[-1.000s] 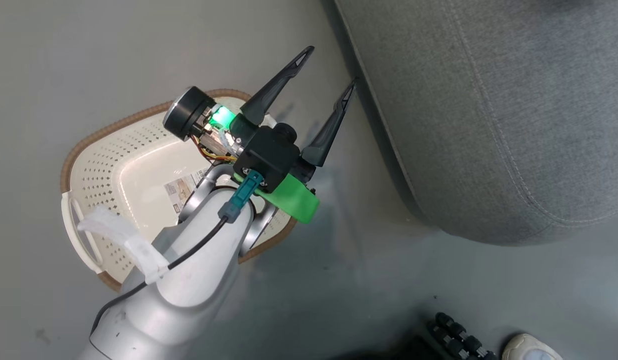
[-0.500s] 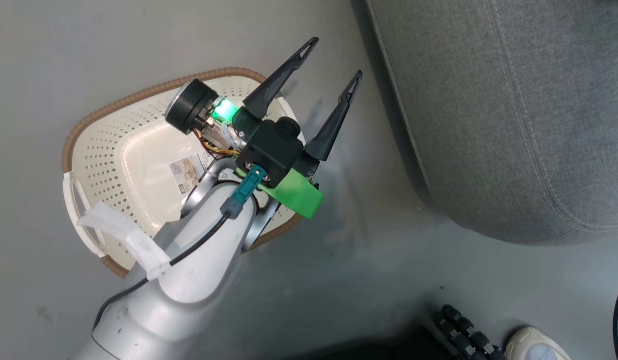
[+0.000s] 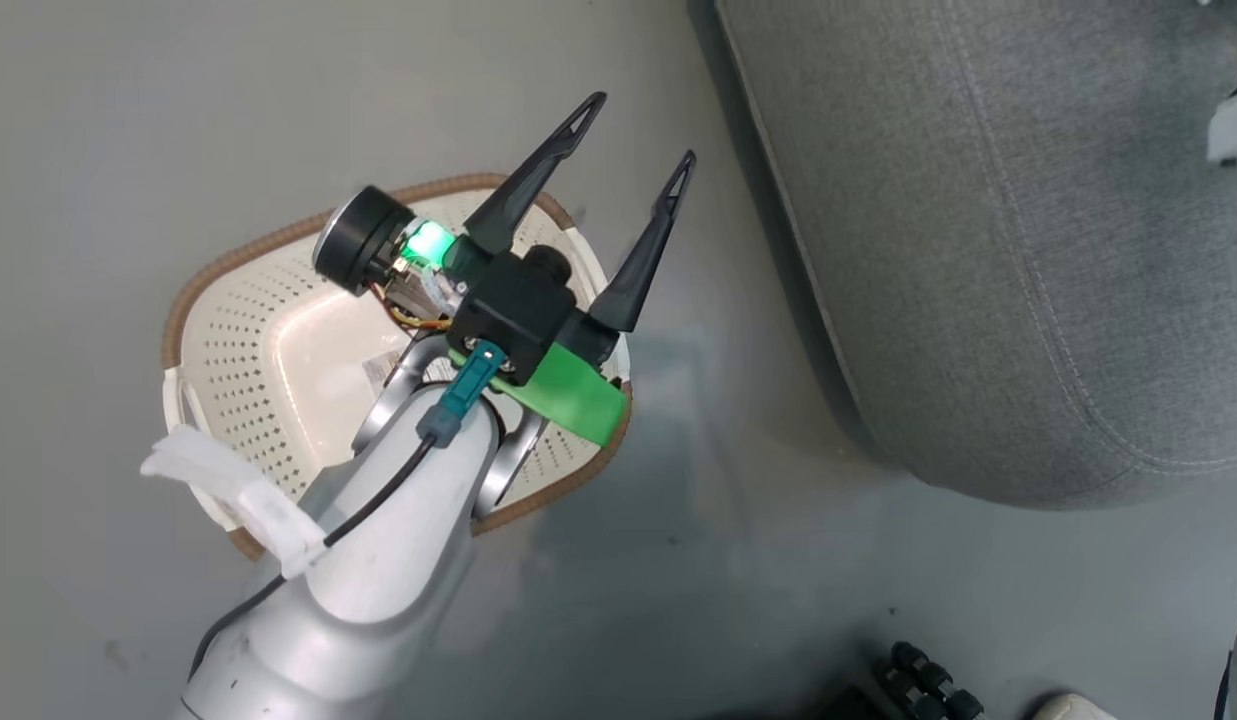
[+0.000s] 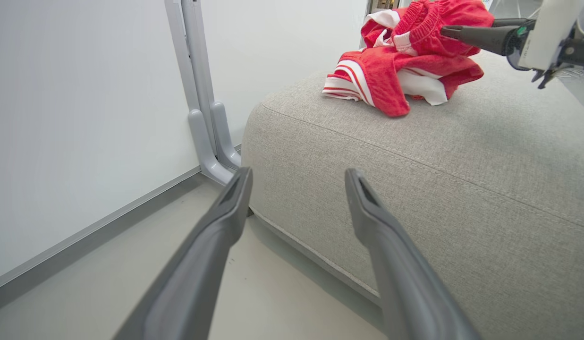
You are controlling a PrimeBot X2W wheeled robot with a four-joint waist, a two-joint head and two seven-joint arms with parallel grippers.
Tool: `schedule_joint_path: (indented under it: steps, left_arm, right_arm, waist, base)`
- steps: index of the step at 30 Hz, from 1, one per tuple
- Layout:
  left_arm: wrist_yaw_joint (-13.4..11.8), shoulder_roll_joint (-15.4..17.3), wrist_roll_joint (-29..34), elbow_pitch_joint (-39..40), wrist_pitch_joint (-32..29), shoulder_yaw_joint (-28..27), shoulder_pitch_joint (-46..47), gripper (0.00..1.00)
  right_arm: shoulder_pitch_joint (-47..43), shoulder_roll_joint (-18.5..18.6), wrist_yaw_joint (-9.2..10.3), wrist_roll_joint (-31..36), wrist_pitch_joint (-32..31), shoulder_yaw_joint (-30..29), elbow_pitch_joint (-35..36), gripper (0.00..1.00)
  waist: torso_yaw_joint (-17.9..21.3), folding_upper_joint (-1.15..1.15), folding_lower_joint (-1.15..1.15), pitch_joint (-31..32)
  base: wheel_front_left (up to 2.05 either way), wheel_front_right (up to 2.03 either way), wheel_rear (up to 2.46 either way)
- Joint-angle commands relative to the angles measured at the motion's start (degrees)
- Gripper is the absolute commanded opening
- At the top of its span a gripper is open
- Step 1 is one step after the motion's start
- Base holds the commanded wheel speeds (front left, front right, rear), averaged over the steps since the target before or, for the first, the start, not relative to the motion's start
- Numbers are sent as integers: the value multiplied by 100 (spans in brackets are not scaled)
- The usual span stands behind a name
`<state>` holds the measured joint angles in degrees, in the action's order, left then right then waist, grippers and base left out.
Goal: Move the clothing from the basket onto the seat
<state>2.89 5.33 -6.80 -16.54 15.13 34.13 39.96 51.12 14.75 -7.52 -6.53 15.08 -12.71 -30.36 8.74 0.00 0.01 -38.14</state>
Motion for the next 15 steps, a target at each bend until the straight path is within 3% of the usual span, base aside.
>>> schedule_joint_path:
  steps: [1, 15]
  left_arm:
    - [-46, 22, -37, 23, 2, -56, -138, 100]
    - [-316, 112, -327, 236, 3, -999, -1247, 100]
  right_arm:
    - [-207, -33, 6, 36, 13, 3, 39, 100]
    - [-1950, -245, 6, -147, 13, 386, 532, 100]
  waist:
    - [-2, 0, -1, 321]
    - [-139, 0, -1, 1659]
  base:
    - [0, 0, 0]
    - [0, 0, 0]
